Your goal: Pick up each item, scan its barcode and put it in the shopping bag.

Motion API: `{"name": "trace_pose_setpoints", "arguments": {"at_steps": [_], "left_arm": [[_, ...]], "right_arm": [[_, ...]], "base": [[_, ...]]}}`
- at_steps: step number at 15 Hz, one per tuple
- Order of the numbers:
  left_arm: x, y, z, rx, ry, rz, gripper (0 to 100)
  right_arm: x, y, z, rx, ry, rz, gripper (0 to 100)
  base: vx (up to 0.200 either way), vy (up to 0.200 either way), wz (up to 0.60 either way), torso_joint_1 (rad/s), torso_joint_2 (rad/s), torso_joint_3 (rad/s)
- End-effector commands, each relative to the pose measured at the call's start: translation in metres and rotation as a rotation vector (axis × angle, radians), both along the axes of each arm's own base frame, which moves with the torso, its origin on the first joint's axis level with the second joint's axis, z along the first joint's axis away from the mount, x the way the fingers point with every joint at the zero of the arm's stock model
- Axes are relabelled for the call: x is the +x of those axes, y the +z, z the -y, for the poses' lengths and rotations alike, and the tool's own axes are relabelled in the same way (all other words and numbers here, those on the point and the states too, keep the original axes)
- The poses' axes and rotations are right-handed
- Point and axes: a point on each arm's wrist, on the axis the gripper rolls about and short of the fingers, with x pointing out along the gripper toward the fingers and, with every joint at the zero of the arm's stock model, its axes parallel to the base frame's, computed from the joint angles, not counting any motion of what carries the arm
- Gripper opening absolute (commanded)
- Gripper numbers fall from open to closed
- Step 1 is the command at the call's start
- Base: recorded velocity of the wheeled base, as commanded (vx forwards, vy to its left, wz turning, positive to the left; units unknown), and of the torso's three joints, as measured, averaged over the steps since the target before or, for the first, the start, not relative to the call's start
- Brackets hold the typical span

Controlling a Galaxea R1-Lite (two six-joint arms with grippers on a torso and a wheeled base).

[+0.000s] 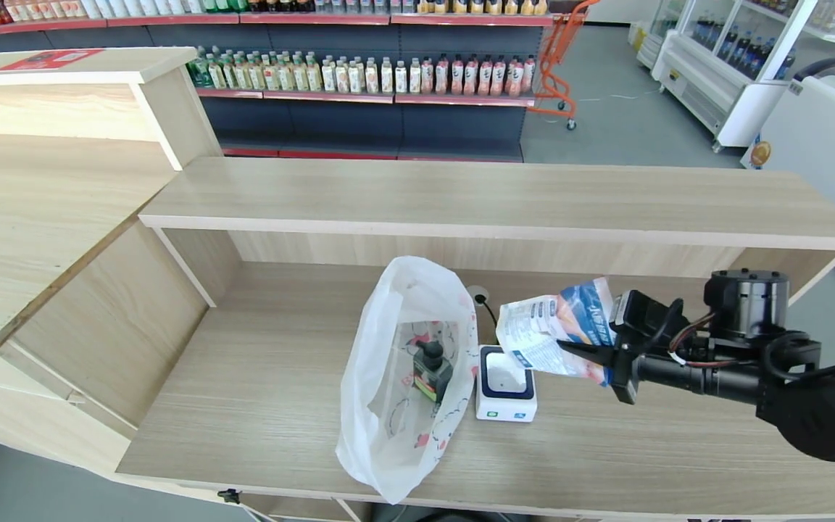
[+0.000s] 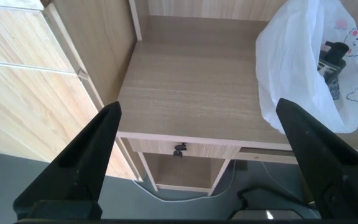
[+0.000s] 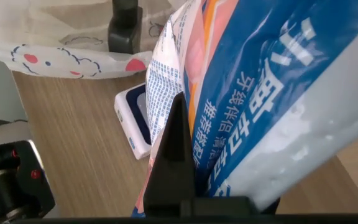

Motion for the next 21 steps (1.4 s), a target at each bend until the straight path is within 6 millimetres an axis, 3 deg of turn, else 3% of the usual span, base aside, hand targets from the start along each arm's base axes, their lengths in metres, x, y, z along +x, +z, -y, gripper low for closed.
{"name": "trace_pose_setpoints", "arguments": {"at_steps": [1, 12, 21], "left_arm": [[0.000, 0.000, 0.000, 0.000, 0.002, 0.000, 100], [0.000, 0.000, 0.000, 0.000, 0.000, 0.000, 100], [0.000, 0.000, 0.000, 0.000, 0.000, 0.000, 100]], "right_arm": [[0.013, -0.031, -0.003, -0.047, 0.032, -0.048, 0], [0.065, -0.051, -0.012, -0.082, 0.179, 0.147, 0], [0.073, -0.067, -0.007, -0.081, 0.201, 0.189, 0]], "base": [[0.000, 0.000, 0.00, 0.000, 0.00, 0.000], [0.000, 0.000, 0.00, 0.000, 0.00, 0.000], [0.000, 0.000, 0.00, 0.000, 0.00, 0.000]]}}
